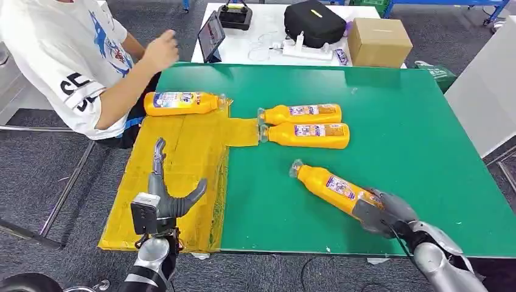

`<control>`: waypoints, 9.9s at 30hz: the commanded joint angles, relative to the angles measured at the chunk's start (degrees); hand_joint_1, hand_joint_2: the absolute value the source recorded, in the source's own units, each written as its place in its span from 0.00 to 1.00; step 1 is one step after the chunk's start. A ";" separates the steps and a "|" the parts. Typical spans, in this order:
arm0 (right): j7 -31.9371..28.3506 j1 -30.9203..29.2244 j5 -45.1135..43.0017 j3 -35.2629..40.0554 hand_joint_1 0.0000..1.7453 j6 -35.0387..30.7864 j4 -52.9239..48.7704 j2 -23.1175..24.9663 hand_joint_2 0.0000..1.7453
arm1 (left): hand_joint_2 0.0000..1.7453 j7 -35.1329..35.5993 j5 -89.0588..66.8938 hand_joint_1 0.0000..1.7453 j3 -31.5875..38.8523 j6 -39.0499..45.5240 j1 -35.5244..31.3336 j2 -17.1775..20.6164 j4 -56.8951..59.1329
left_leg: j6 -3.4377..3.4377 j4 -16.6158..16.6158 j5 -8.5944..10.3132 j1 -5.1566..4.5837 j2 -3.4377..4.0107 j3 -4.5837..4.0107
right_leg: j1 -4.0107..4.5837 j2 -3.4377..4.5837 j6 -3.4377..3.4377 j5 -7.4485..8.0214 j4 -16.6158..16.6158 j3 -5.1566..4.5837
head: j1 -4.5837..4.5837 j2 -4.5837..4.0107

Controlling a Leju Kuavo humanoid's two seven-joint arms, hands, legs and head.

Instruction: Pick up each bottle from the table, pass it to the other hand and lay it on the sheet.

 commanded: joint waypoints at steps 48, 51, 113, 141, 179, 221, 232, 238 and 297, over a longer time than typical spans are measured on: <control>-34.52 1.32 3.18 8.82 1.00 -37.43 5.68 37.20 1.00 | 1.00 15.78 31.86 0.00 -12.65 -41.66 3.42 5.10 -5.85 | -0.12 -0.09 -0.06 0.11 0.14 -0.06 | 0.08 0.19 -0.11 -0.10 0.07 -0.19 | 0.00 0.00; -34.20 0.23 6.43 11.07 1.00 -38.74 8.21 37.61 1.00 | 1.00 16.41 31.62 0.00 -13.49 -42.21 2.81 5.28 -4.72 | -0.15 -0.08 -0.12 0.14 0.12 0.08 | 0.11 0.14 -0.16 -0.16 0.07 -0.03 | 0.00 0.00; -33.46 1.56 -2.70 15.40 0.00 -31.01 1.28 36.87 0.00 | 1.00 8.98 10.91 1.00 -4.00 -14.22 0.47 2.52 -8.75 | -0.14 0.02 -0.04 0.12 0.09 -0.25 | 0.08 0.04 -0.12 -0.13 0.18 -0.40 | 0.00 0.00; -34.68 2.16 -16.64 13.85 0.00 -45.58 -23.13 35.63 0.00 | 1.00 19.48 -49.85 1.00 -4.96 14.64 -21.99 9.77 30.66 | -0.17 -0.07 0.09 0.08 0.03 -0.24 | 0.05 0.08 -0.11 -0.03 0.15 -0.40 | 0.00 0.00; -34.68 0.98 -20.54 7.86 0.00 -30.78 -11.99 39.46 0.00 | 0.00 11.87 -39.66 0.00 -5.25 -13.21 -16.63 14.58 31.09 | -0.24 -0.13 0.12 0.13 0.10 0.25 | 0.08 0.22 -0.16 0.00 0.07 0.17 | 0.02 0.00; 3.81 -1.95 12.64 -0.27 0.00 -8.25 -3.15 13.83 1.00 | 1.00 0.19 -3.44 0.00 8.13 7.53 3.49 1.81 -11.04 | -0.18 -0.06 0.09 -0.01 -0.22 -0.23 | 0.00 -0.18 -0.08 -0.07 0.08 -0.29 | 0.02 0.00; 2.27 -3.30 9.43 0.70 0.00 -5.31 0.25 13.43 1.00 | 1.00 0.19 -3.59 0.00 7.64 6.75 1.66 1.67 -8.20 | -0.18 -0.05 0.07 0.02 -0.07 -0.23 | 0.01 -0.06 -0.09 -0.06 0.09 -0.32 | 0.00 0.00; 1.31 -4.87 4.68 2.52 0.00 -0.34 1.74 9.08 1.00 | 1.00 0.19 -2.63 0.00 7.15 5.99 0.18 1.82 -5.92 | -0.18 -0.03 0.04 0.04 -0.09 -0.15 | 0.03 -0.08 -0.10 -0.08 0.08 -0.22 | 0.00 0.00; -11.33 1.28 6.97 -6.39 1.00 -29.55 -10.73 28.01 1.00 | 1.00 1.07 0.74 0.00 5.60 2.46 0.51 -0.32 -3.60 | -0.30 0.05 -0.17 0.10 0.36 0.20 | 0.06 0.54 -0.15 -0.09 0.24 -0.04 | 0.02 0.00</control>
